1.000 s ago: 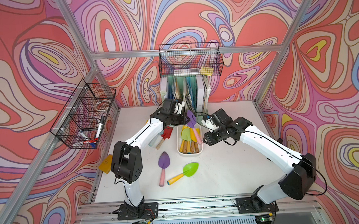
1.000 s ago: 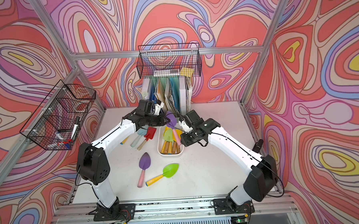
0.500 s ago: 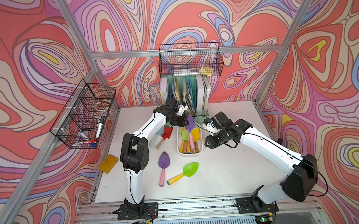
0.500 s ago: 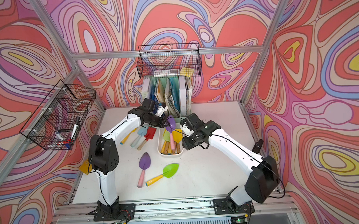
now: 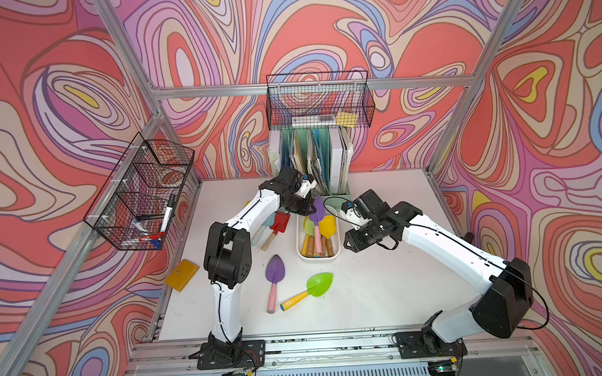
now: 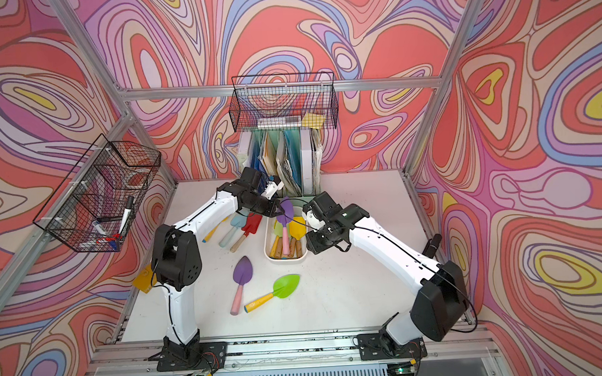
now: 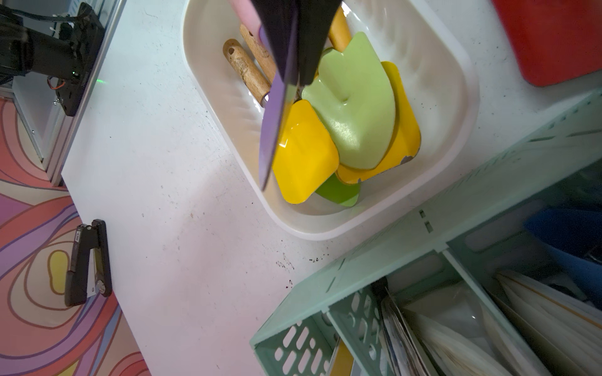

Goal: Put the shovel into the storage box
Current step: Place the shovel in the storage box.

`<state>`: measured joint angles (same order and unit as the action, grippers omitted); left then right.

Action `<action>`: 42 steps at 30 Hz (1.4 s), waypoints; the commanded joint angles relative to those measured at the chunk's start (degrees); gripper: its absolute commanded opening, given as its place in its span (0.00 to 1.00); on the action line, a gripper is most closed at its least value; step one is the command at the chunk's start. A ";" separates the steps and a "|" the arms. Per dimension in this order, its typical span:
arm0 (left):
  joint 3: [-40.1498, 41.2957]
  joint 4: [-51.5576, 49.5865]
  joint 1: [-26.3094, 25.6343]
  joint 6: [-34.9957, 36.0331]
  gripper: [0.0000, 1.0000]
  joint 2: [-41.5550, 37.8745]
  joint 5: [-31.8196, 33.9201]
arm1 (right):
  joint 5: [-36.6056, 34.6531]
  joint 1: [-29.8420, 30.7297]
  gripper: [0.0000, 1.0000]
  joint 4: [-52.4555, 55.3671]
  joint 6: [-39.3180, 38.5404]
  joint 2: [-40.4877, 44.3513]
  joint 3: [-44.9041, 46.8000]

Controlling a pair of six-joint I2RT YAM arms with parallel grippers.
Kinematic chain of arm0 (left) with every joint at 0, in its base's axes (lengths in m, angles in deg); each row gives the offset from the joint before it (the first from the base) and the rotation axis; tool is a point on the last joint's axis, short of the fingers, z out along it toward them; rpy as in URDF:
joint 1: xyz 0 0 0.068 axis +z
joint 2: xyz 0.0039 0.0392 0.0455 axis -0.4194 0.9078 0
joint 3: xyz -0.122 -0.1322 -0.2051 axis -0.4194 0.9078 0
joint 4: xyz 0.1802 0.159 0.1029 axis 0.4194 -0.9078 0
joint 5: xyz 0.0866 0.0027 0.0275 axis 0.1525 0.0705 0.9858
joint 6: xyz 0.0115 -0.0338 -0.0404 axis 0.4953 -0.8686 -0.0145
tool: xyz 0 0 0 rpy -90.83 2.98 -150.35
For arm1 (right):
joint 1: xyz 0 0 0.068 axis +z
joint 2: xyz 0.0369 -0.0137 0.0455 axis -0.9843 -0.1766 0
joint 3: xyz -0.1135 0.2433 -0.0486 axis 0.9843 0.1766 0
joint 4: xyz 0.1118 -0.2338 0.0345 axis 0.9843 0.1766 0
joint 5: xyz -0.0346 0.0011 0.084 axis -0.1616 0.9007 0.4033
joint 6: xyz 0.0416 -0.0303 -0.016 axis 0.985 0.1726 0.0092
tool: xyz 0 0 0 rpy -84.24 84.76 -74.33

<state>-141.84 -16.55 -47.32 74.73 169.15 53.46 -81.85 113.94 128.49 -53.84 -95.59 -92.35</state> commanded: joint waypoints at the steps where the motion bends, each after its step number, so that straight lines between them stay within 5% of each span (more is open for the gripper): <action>1: 1.51 2.71 -0.02 -1.24 0.00 1.26 -2.03 | 0.51 -0.07 0.42 0.31 0.34 0.44 0.80; 22: 3.20 1.80 -0.31 -1.41 0.00 4.92 -2.57 | 1.47 -0.07 0.42 -0.31 -0.12 -1.12 0.72; 35: 2.87 -0.07 -0.42 -1.22 0.28 6.20 -1.04 | 1.57 -0.07 0.42 -0.31 -0.35 -1.12 0.79; 42: 2.40 -0.84 -0.75 -0.90 0.32 6.55 -0.27 | 1.73 -0.09 0.42 -0.39 -0.57 -1.10 0.86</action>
<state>-138.80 -14.85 -47.71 72.89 174.55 52.41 -80.76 113.94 128.62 -53.91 -96.33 -91.89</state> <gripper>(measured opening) 0.314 0.417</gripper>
